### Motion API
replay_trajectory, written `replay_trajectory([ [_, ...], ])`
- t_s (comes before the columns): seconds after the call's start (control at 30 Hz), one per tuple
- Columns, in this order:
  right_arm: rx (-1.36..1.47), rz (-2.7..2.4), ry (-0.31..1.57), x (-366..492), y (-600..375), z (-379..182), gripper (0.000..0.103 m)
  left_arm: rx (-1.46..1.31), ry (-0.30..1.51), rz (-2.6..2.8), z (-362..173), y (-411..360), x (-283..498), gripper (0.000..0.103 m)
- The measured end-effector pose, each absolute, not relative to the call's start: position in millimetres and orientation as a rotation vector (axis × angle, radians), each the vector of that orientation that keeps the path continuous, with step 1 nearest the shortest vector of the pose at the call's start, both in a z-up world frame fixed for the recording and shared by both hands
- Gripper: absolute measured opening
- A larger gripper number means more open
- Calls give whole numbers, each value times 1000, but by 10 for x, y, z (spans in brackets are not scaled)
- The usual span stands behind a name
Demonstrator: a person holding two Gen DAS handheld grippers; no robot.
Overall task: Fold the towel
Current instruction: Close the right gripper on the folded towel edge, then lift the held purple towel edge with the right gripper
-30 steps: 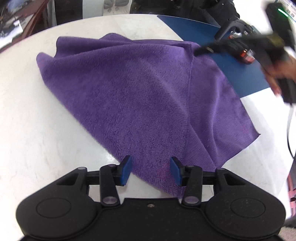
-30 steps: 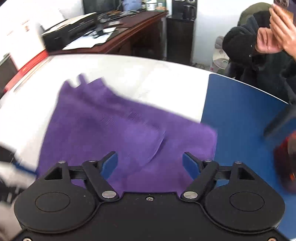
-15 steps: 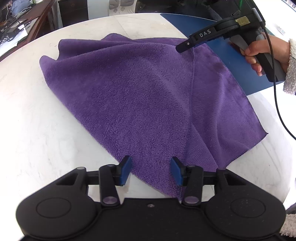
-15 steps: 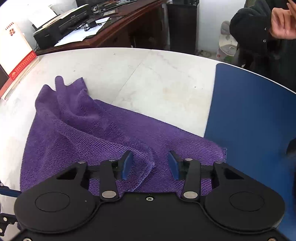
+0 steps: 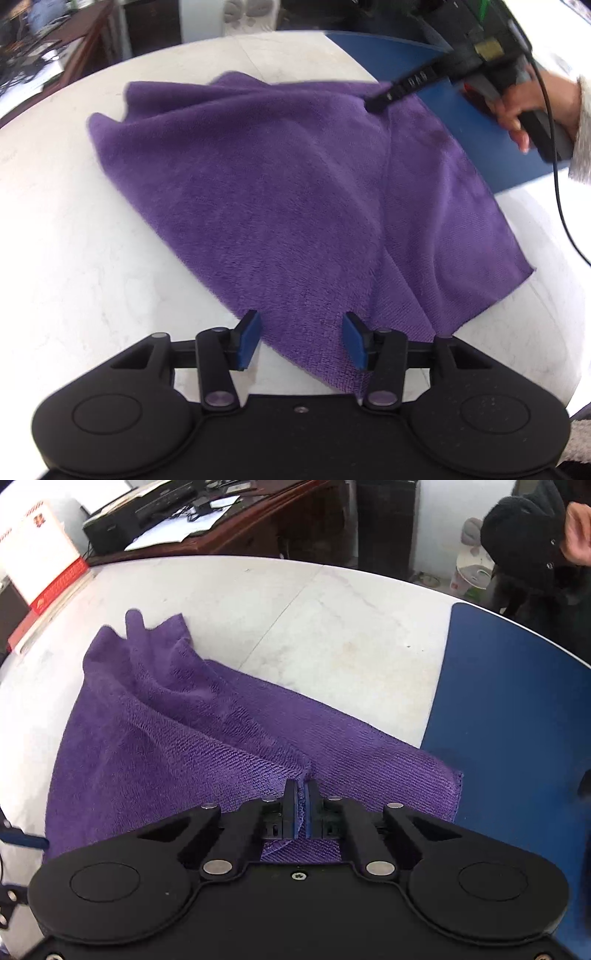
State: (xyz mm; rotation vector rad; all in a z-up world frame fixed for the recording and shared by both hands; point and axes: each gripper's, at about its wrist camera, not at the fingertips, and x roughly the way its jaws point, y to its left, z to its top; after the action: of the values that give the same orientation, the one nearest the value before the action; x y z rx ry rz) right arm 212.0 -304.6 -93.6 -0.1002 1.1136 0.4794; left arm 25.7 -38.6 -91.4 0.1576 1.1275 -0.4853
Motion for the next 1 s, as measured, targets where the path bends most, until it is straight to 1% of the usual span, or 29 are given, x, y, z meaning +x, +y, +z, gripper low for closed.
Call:
replay_trajectory([
  [0.13,-101,499,1130,2154,-3058,-928,3,119,1063,-541,-643,-455,135,46],
  [0.2,-95,509,1140,2174,-3072,-927,3,121,1044,-601,-623,-611,80,46],
  [0.43,-122,525,1157,2195,-3045,-909,3,133,1039,-739,-892,-1273,14,45],
  [0.57,-125,527,1160,2194,-3048,-905,3,138,1050,-734,-1051,-1510,64,43],
  [0.77,-115,531,1140,2160,-3060,-885,3,193,1101,-695,-1245,-1637,74,41],
  [1.0,-22,557,1128,2152,-3123,-817,3,186,1087,-649,-1291,-1649,-12,42],
])
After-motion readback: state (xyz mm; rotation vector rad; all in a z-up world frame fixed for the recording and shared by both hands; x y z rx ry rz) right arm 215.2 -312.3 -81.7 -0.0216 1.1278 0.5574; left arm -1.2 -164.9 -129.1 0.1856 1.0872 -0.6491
